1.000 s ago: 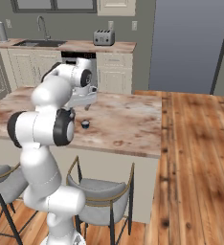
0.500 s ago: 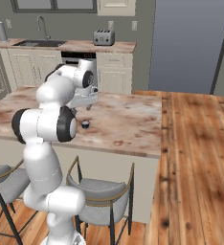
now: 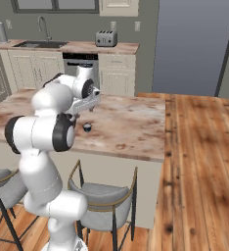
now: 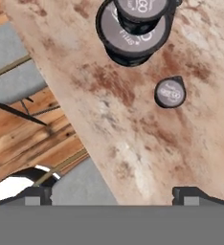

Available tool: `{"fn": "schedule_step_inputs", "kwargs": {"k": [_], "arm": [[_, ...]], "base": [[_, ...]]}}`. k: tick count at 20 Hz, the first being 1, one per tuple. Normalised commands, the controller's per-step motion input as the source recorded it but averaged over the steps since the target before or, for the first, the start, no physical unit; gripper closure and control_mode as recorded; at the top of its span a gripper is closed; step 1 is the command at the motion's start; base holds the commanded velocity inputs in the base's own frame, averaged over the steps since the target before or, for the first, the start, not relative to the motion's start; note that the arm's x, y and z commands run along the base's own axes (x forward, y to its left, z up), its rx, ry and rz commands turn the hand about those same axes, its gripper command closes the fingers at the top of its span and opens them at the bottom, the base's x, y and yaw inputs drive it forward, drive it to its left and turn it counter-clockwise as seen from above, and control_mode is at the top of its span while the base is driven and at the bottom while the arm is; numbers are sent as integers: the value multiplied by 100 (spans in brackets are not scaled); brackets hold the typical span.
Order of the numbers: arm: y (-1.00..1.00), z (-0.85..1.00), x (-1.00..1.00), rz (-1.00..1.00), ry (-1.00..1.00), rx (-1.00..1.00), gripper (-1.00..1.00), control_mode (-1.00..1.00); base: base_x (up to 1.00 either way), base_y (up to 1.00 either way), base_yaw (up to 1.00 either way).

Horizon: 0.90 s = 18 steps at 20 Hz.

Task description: Stack the yogurt containers by placing the smaller containers on top of the larger containers.

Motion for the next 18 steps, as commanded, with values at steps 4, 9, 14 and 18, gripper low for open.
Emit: {"fn": "schedule_step_inputs", "kwargs": {"k": [4,9,14,18], "arm": [[0,-23,0,0,-16,1,-100,-100],[0,-25,1,-1,-9,5,-100,-100],[0,-12,16,-1,0,7,-100,-100],[0,0,28,0,0,1,-100,-100]], "base": [[0,0,0],[0,0,0],[0,0,0],[0,0,0]]}}
